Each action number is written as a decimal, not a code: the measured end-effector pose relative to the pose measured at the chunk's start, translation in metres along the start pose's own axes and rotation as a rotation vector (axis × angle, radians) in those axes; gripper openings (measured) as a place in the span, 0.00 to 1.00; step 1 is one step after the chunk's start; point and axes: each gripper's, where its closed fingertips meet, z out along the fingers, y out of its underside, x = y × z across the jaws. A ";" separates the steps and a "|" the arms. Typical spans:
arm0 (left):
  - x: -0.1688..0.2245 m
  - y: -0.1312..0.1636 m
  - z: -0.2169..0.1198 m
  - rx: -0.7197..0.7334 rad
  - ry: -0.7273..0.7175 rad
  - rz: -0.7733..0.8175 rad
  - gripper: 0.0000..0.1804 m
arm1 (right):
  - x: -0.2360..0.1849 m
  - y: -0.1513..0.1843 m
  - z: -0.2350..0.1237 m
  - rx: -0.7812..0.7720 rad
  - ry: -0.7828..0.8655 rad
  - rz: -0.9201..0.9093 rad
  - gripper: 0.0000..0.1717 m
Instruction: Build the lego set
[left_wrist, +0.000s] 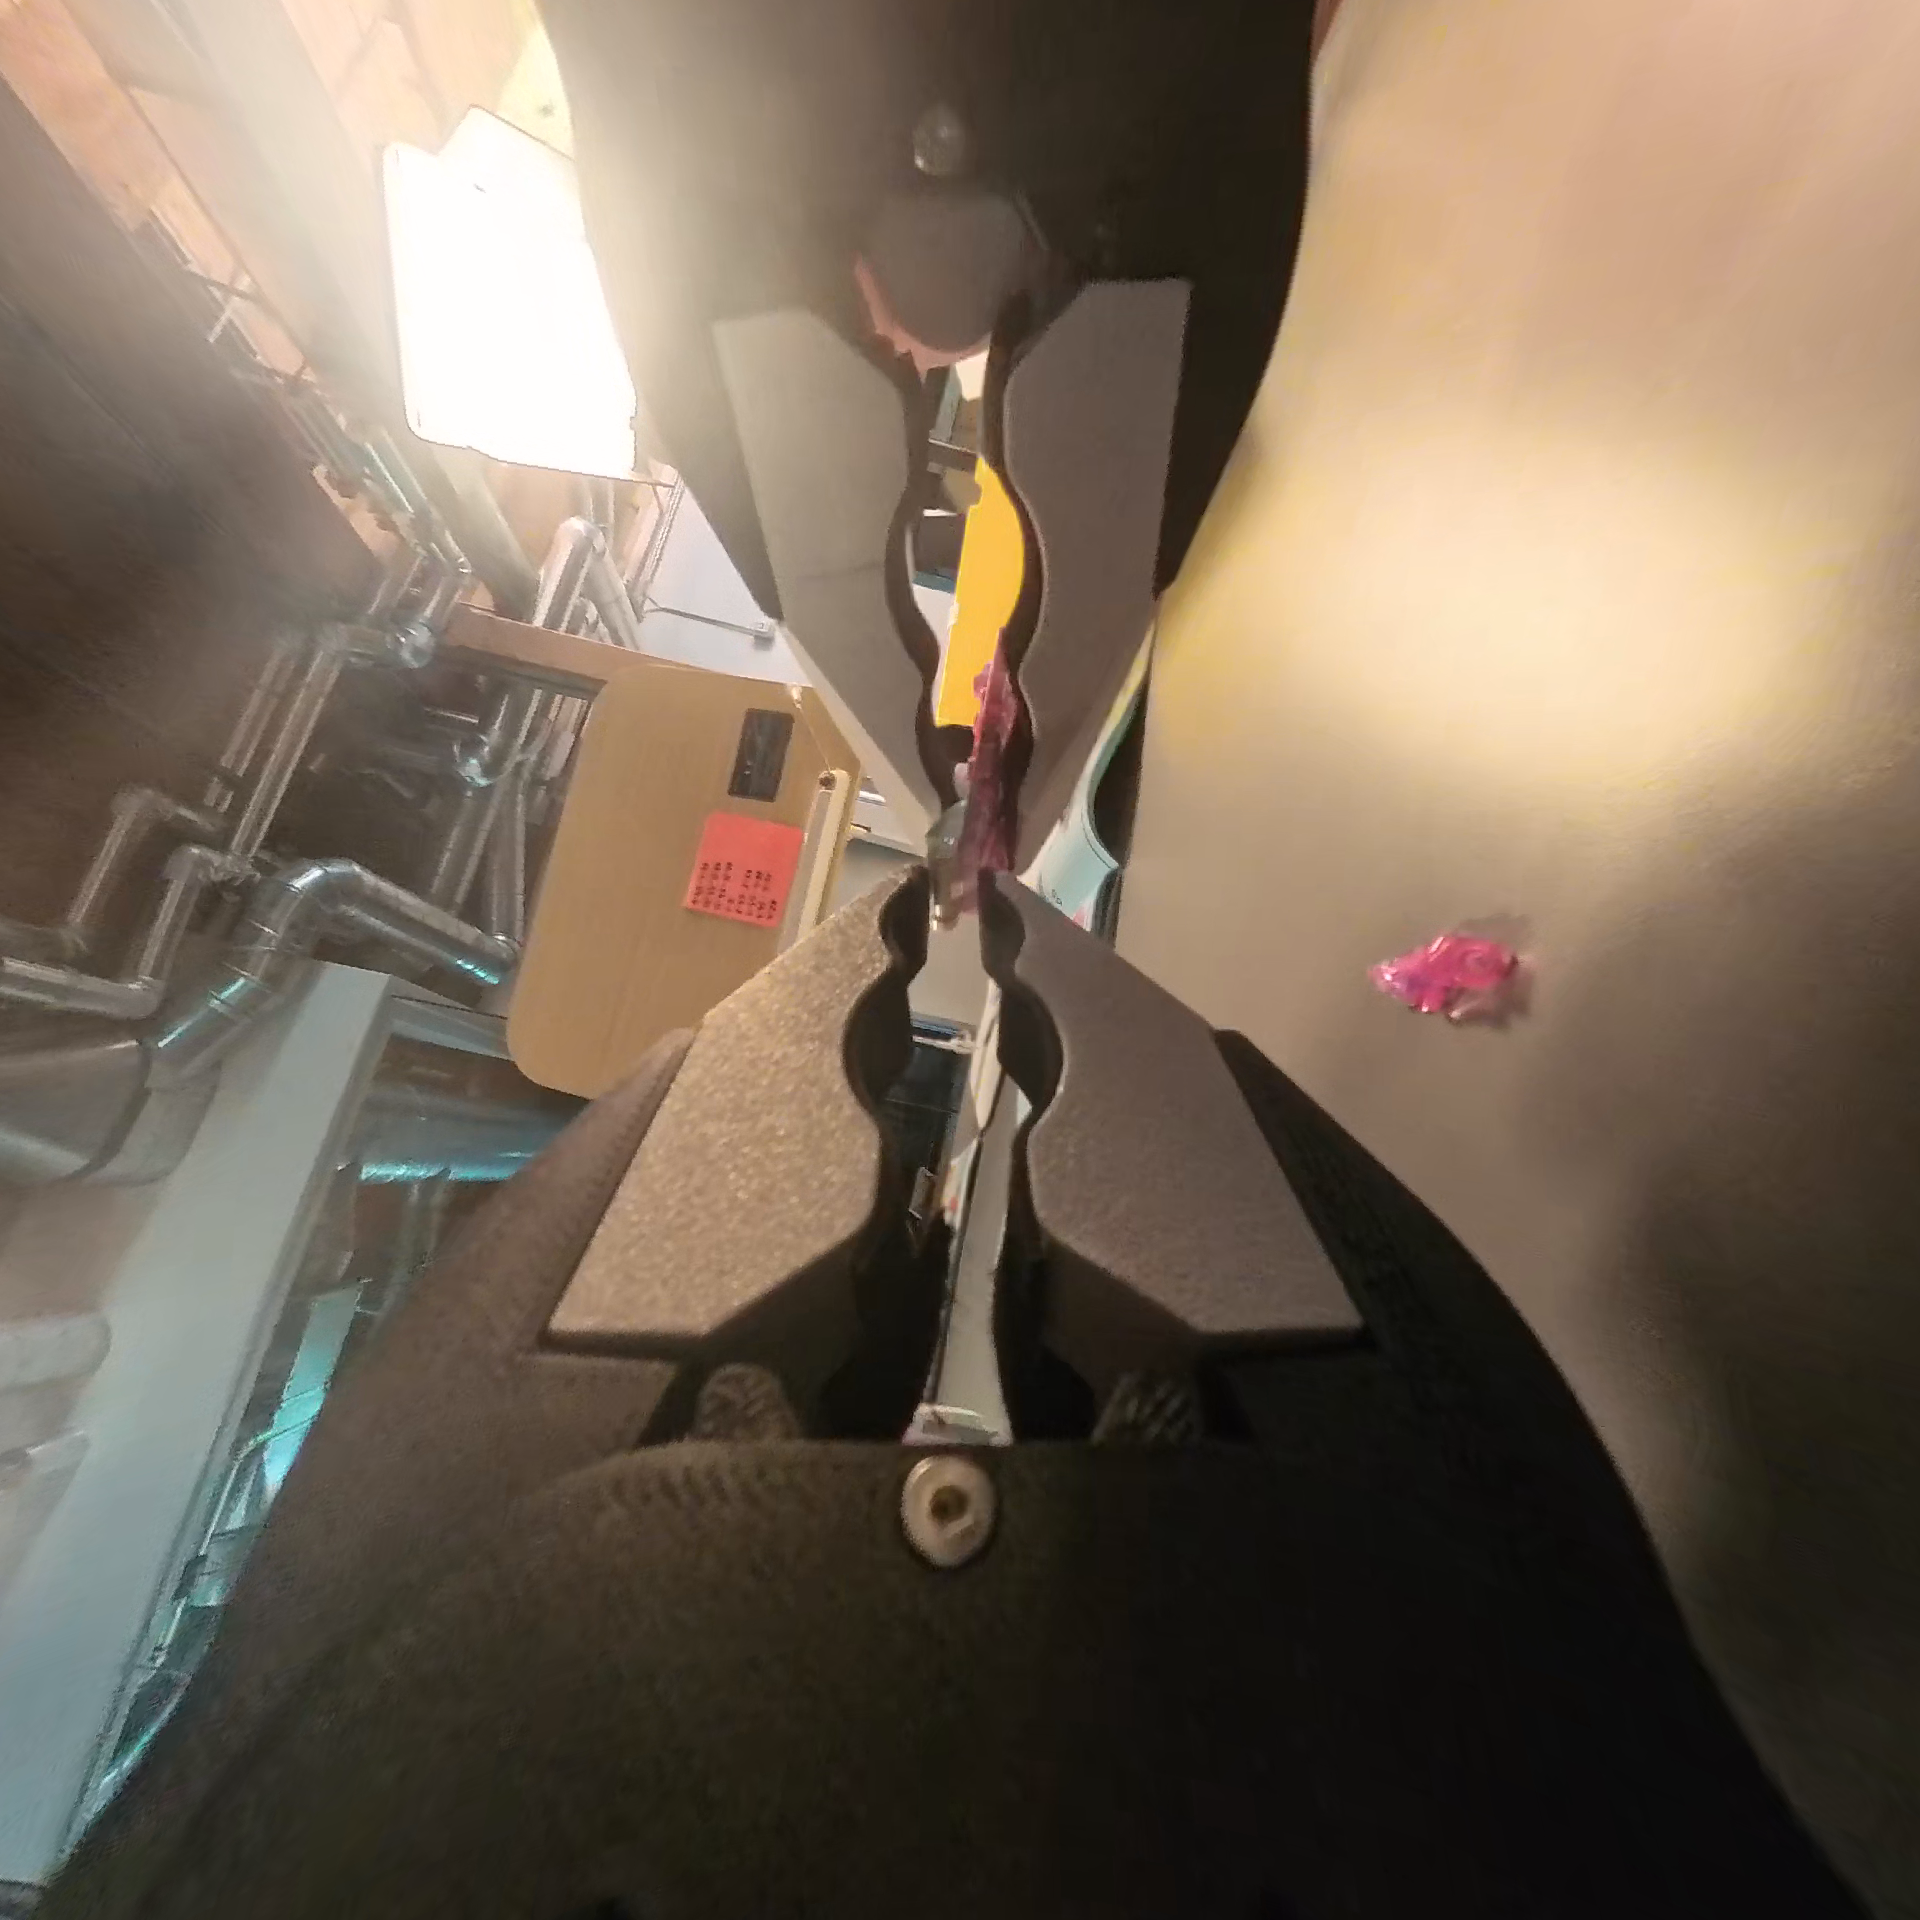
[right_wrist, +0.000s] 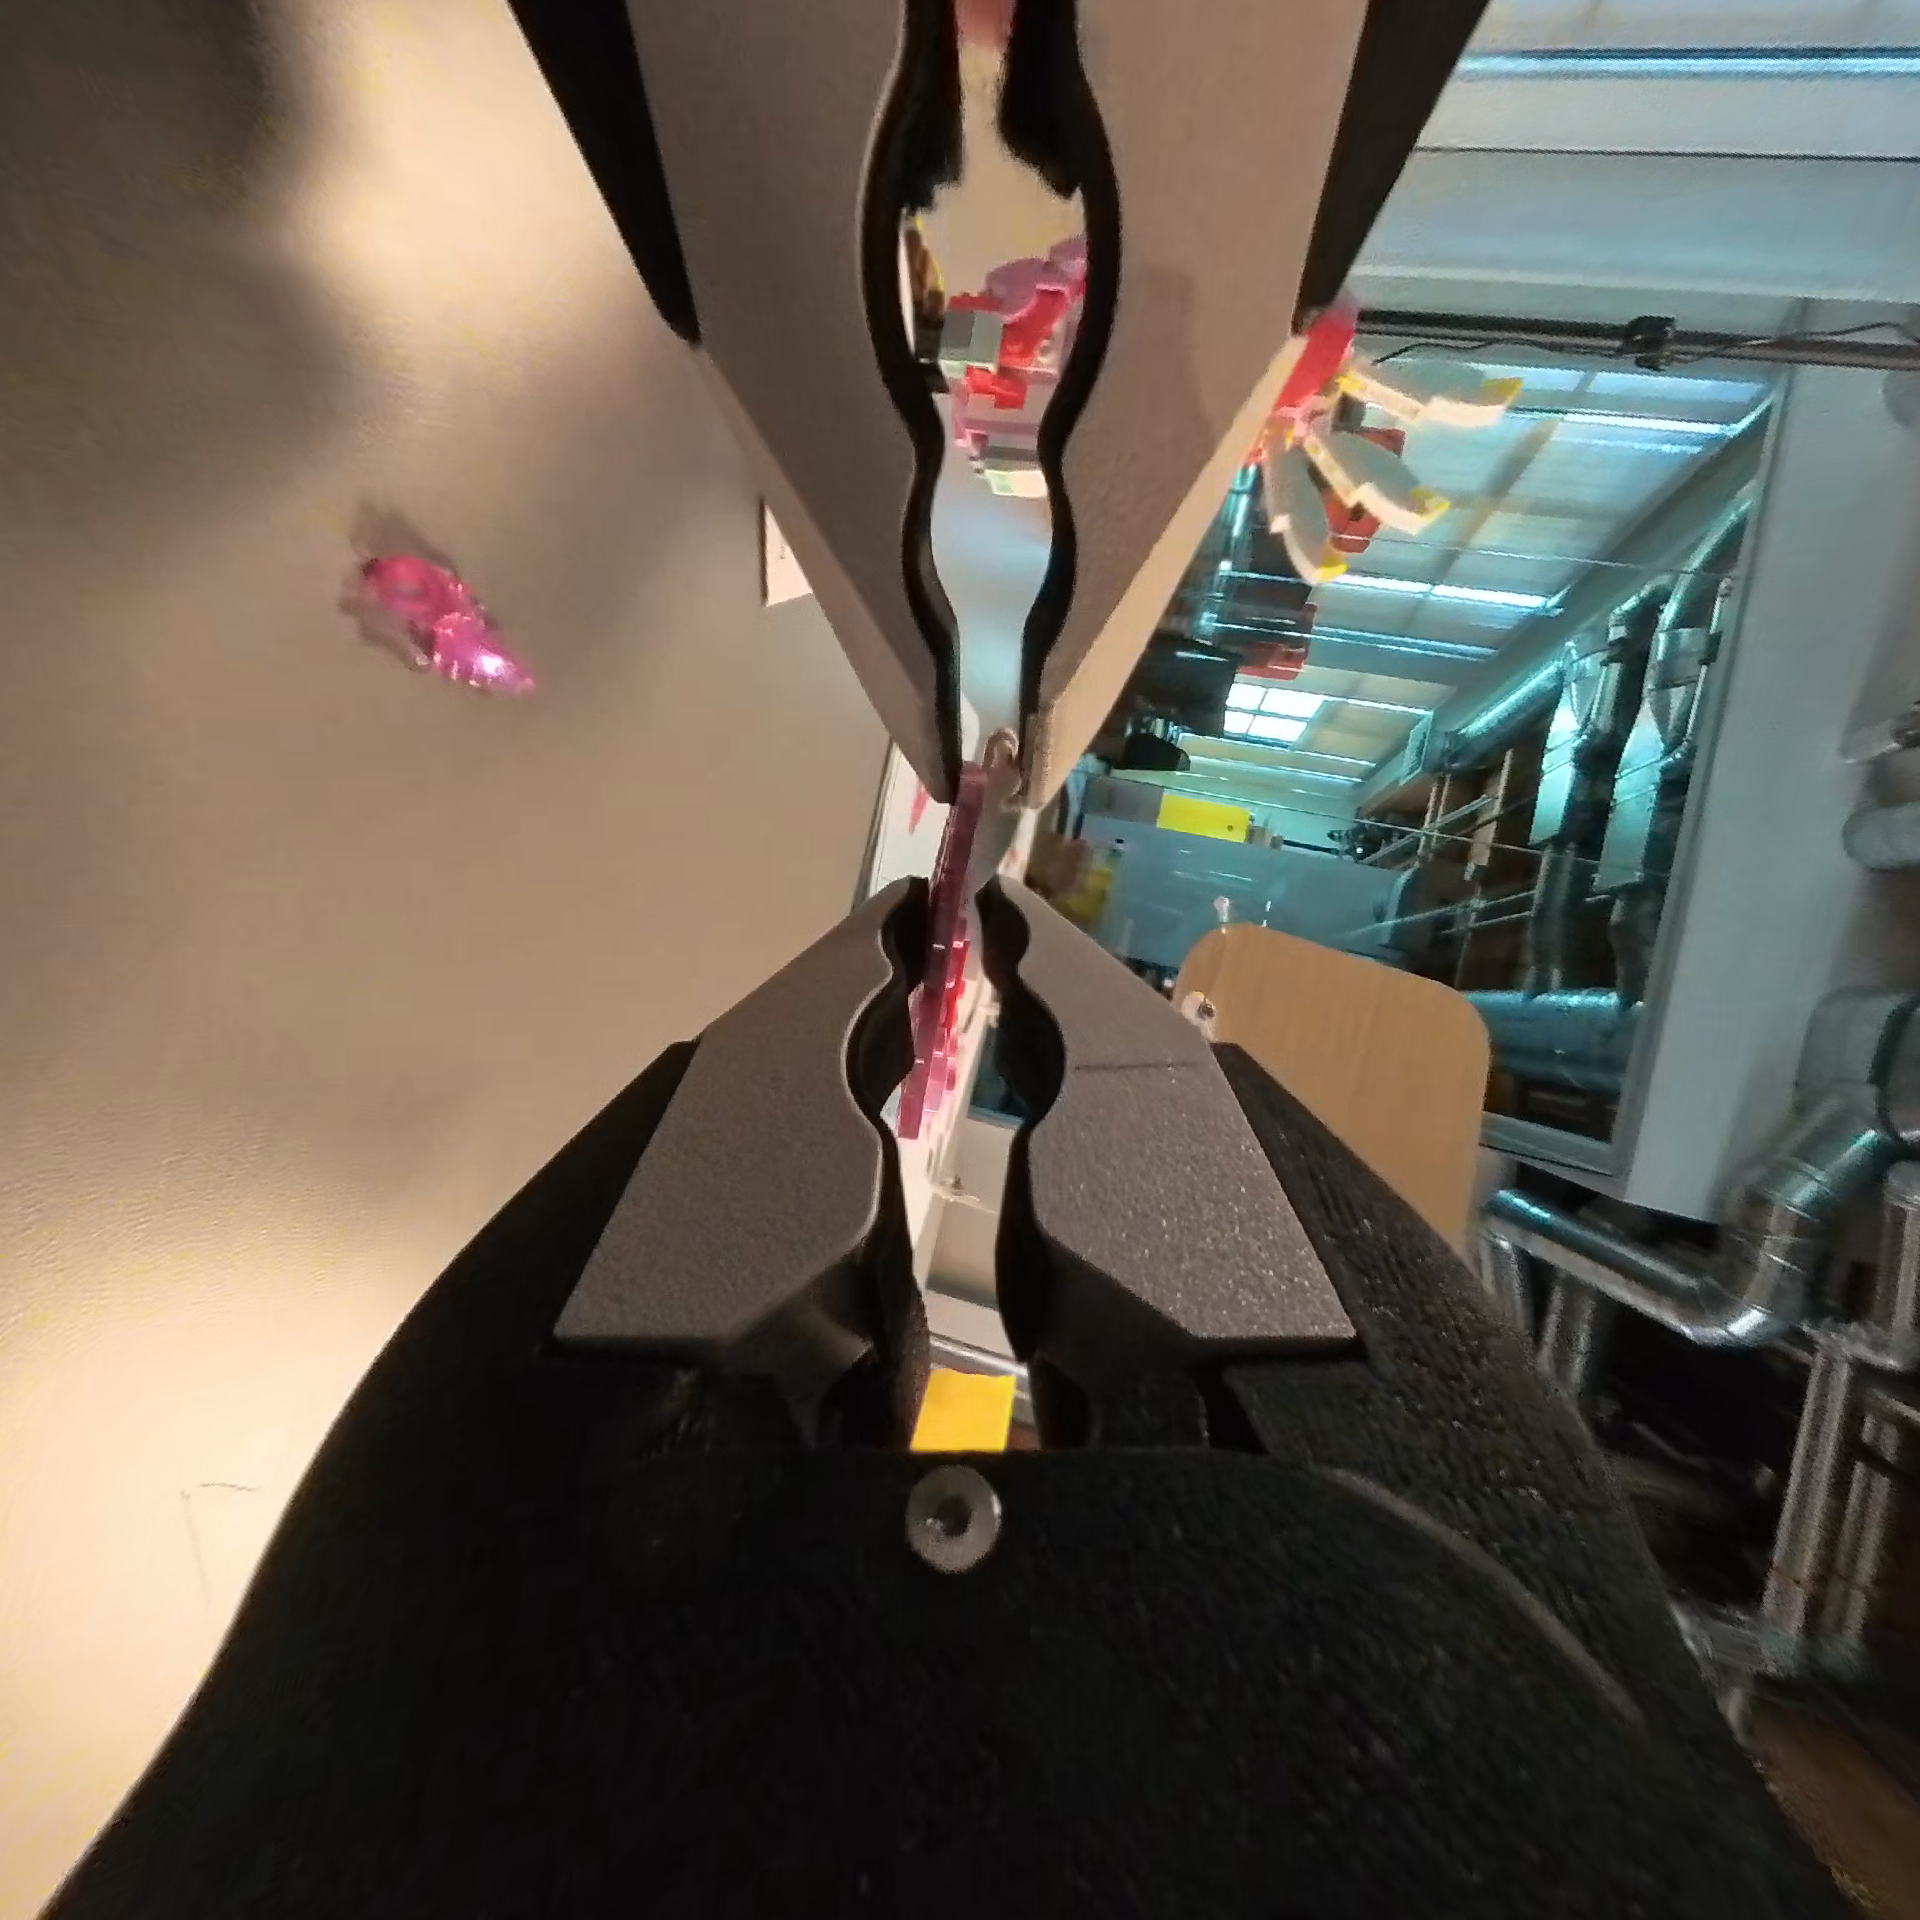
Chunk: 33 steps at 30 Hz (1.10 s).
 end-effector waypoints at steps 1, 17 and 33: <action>0.000 0.000 0.000 0.000 0.002 -0.002 0.05 | 0.000 0.000 0.000 -0.004 -0.006 0.001 0.04; 0.001 0.012 0.002 -0.019 0.060 -0.166 0.04 | -0.004 0.010 -0.001 0.017 -0.144 0.365 0.26; 0.010 0.008 0.000 0.061 0.168 -0.311 0.05 | -0.013 0.000 -0.002 0.070 -0.221 0.238 0.05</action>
